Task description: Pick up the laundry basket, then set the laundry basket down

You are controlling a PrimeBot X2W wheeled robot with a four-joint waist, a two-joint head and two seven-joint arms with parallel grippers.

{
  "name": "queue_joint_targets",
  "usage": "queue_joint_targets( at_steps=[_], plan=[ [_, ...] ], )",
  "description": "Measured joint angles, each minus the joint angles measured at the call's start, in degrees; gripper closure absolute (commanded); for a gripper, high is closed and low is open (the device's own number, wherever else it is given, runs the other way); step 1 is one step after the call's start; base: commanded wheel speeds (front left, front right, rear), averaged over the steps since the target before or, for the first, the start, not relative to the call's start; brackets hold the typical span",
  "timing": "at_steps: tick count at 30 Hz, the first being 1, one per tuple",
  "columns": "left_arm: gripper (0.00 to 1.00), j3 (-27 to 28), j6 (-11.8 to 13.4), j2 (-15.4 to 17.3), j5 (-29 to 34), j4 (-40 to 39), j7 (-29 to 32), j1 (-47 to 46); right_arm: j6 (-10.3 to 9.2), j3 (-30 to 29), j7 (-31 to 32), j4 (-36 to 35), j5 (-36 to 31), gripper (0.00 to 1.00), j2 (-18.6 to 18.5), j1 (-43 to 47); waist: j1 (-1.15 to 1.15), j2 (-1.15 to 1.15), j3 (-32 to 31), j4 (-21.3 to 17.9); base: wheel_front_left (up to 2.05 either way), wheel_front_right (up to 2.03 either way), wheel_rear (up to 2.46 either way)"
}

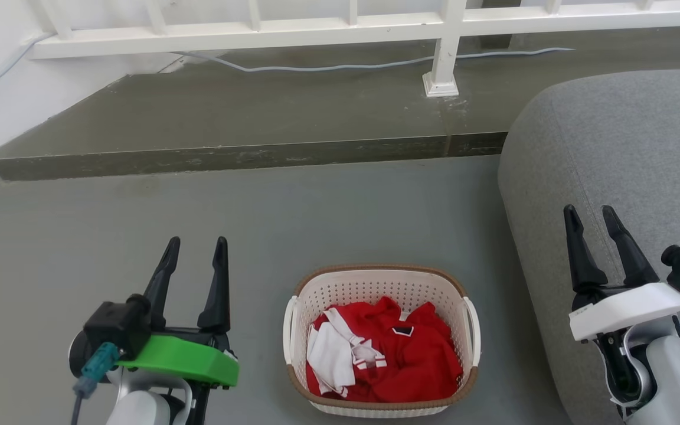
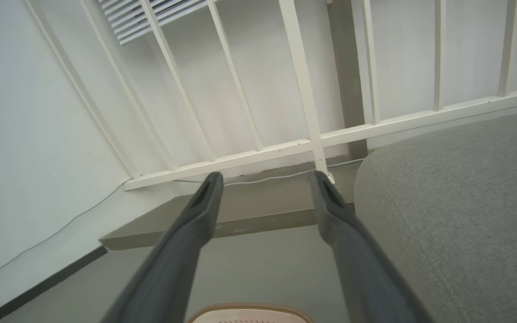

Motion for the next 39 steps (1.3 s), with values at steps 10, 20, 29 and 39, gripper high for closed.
queue_joint_targets(
  at_steps=[10, 20, 29, 39],
  plan=[
    [0.00, -0.9, 0.4, 0.0, 2.0, -0.5, -0.4, 0.0, 0.02, -0.4, -0.5, 1.0, -2.2, 0.00, 0.4, 0.0, 0.00, 0.00, 0.1, -0.1, 0.00, 0.00, 0.00],
    [0.00, -0.9, 0.8, 0.0, 1.9, -0.4, -0.4, 0.0, 0.05, -0.7, -0.5, 1.8, -2.7, 0.00, 0.8, 0.0, 0.00, 0.00, 0.1, -0.2, 0.00, 0.00, 0.00],
    [0.00, -0.9, 1.0, 0.0, 1.9, -0.5, -0.4, 0.0, 0.08, -0.5, -0.5, 2.2, -3.1, 0.00, 1.3, 0.0, 0.00, 0.00, 0.5, -0.5, 0.00, 0.00, 0.00],
    [0.00, -1.8, 1.5, 0.0, 1.9, -1.0, -0.4, -0.1, 0.47, -1.0, -0.5, 2.3, -3.1, 0.00, 1.3, -0.5, 0.00, 0.00, 3.5, -1.4, 0.00, 0.00, 0.00]
  ],
)
